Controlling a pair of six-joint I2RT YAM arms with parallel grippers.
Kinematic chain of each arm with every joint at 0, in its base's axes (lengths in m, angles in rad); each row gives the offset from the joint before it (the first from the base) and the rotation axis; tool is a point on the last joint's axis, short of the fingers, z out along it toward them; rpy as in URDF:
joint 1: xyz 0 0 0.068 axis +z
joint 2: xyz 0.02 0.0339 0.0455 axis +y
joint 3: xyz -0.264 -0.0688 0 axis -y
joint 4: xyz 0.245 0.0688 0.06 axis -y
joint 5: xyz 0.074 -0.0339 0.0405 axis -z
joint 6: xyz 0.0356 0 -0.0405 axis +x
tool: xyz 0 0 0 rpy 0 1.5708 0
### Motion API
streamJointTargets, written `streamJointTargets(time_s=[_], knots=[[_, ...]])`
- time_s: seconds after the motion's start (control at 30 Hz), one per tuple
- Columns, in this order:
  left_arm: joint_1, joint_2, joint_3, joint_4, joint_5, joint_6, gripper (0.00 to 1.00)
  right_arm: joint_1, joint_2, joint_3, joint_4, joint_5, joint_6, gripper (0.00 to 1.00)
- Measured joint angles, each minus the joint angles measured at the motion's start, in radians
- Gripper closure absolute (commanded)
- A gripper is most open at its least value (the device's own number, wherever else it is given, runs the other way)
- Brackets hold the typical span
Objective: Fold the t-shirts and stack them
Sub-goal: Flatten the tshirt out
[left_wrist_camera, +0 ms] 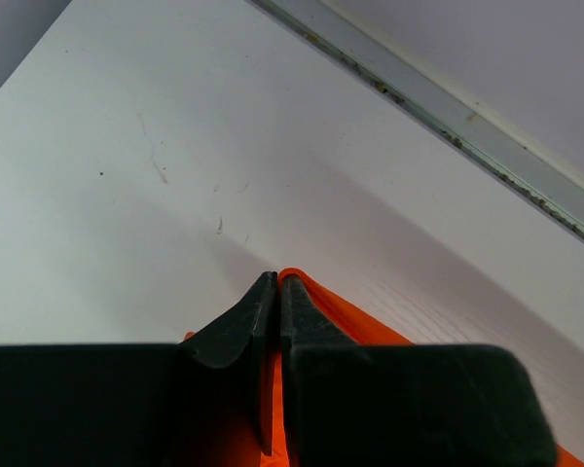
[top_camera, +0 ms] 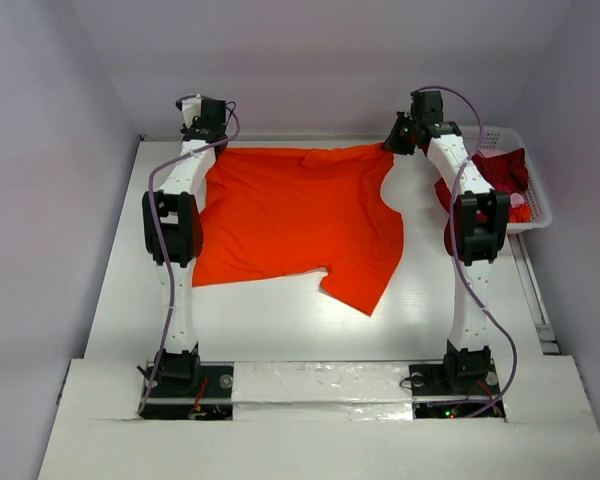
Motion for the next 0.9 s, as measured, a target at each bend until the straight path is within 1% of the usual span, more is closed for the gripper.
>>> streamJointTargets(time_s=[0.07,0.1,0.17,0.2,0.27,0.3,0.33,0.43,0.47,0.53,0.57,0.6,0.7,0.8,0.87,0.9], knots=[[0.000,0.000,0.003,0.000,0.011,0.000,0.95,0.000,0.000,-0.002,0.001,-0.001,0.000,1.00],[0.000,0.000,0.003,0.000,0.016,0.000,0.79,0.000,0.000,-0.005,0.003,-0.003,0.000,1.00],[0.000,0.000,0.003,-0.001,0.024,-0.002,0.63,0.000,0.000,-0.011,0.006,-0.008,0.000,1.00],[0.001,0.000,0.003,0.000,0.025,-0.002,0.45,0.000,0.000,-0.013,0.006,-0.010,0.001,1.00],[0.002,0.000,0.003,0.002,0.028,-0.003,0.31,-0.002,0.000,-0.016,0.007,-0.014,0.002,1.00],[0.003,0.000,0.003,0.003,0.030,-0.006,0.21,-0.003,0.000,-0.019,0.008,-0.016,0.002,1.00],[0.005,0.000,0.003,0.003,0.031,-0.006,0.19,-0.005,0.000,-0.021,0.011,-0.017,0.003,1.00],[0.011,0.006,0.003,0.005,0.036,-0.015,0.19,-0.009,0.000,-0.032,0.016,-0.021,0.003,1.00],[0.015,0.008,0.003,0.005,0.039,-0.018,0.20,-0.010,0.000,-0.033,0.016,-0.023,0.003,1.00],[0.023,0.013,-0.006,0.010,0.048,-0.022,0.26,-0.011,0.000,-0.034,0.017,-0.026,0.003,1.00],[0.027,0.013,-0.016,0.015,0.053,-0.024,0.30,-0.011,0.000,-0.034,0.018,-0.027,0.003,1.00],[0.031,0.013,-0.027,0.019,0.060,-0.026,0.38,-0.011,0.000,-0.034,0.019,-0.029,0.003,1.00],[0.048,0.014,-0.053,0.020,0.102,-0.037,0.53,-0.011,0.000,-0.034,0.019,-0.034,0.003,1.00],[0.068,0.024,-0.056,0.028,0.176,-0.049,0.56,-0.011,0.000,-0.034,0.019,-0.036,0.003,1.00],[0.085,0.026,-0.076,0.051,0.234,-0.061,0.54,-0.011,0.000,-0.034,0.020,-0.038,0.003,1.00],[0.093,0.026,-0.087,0.056,0.256,-0.064,0.51,-0.011,0.000,-0.034,0.020,-0.038,0.003,1.00]])
